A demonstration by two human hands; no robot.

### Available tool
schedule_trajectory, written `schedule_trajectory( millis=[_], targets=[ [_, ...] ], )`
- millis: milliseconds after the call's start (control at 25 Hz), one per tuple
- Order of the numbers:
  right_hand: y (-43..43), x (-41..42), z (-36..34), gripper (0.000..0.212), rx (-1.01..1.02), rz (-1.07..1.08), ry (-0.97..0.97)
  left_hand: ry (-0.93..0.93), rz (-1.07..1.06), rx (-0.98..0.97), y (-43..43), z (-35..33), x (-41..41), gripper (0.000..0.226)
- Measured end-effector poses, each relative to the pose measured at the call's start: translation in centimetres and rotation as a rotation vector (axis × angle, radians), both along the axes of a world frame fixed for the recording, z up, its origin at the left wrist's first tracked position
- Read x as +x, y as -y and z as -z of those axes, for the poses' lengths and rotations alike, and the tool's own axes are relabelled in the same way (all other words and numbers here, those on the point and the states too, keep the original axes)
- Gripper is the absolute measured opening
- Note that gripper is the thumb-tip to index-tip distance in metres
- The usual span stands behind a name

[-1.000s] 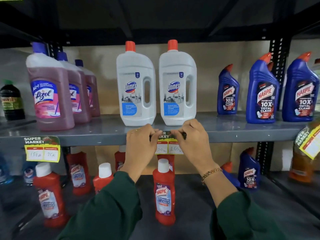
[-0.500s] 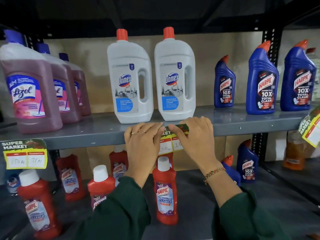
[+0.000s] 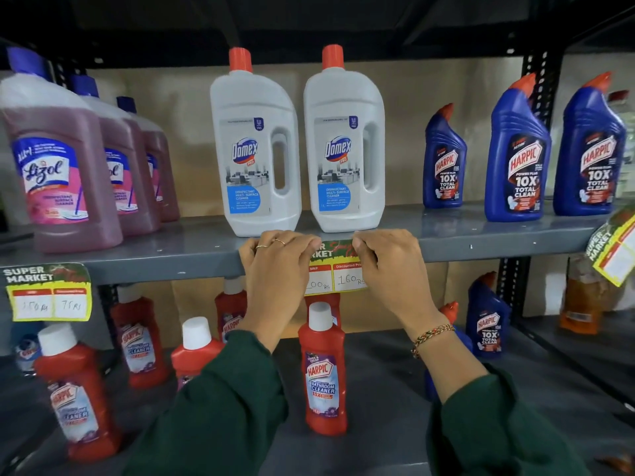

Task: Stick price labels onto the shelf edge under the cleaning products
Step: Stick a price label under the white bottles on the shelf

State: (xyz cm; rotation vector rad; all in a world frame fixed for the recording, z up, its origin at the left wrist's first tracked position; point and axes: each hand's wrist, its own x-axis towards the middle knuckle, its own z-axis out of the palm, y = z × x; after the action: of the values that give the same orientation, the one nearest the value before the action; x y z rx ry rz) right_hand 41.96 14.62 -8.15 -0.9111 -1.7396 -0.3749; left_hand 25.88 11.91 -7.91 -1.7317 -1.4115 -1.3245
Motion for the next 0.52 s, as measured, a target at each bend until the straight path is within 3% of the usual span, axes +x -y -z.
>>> schedule_trajectory(
  millis=[120, 360, 520],
  targets=[
    [0.3, 0.4, -0.4, 0.011, -0.044, -0.061, -0.012, 0.017, 0.005, -0.030, 0.1, 0.1, 0.1, 0.018],
    [1.5, 4.8, -2.3, 0.026, -0.233, -0.262, -0.061, 0.047, -0.015, 0.041, 1.1, -1.4, 3.6, 0.039],
    [1.2, 11.8, -3.3, 0.030, -0.179, 0.028, 0.154, -0.099, -0.001, 0.074, -0.6, -1.9, 12.6, 0.030]
  ],
)
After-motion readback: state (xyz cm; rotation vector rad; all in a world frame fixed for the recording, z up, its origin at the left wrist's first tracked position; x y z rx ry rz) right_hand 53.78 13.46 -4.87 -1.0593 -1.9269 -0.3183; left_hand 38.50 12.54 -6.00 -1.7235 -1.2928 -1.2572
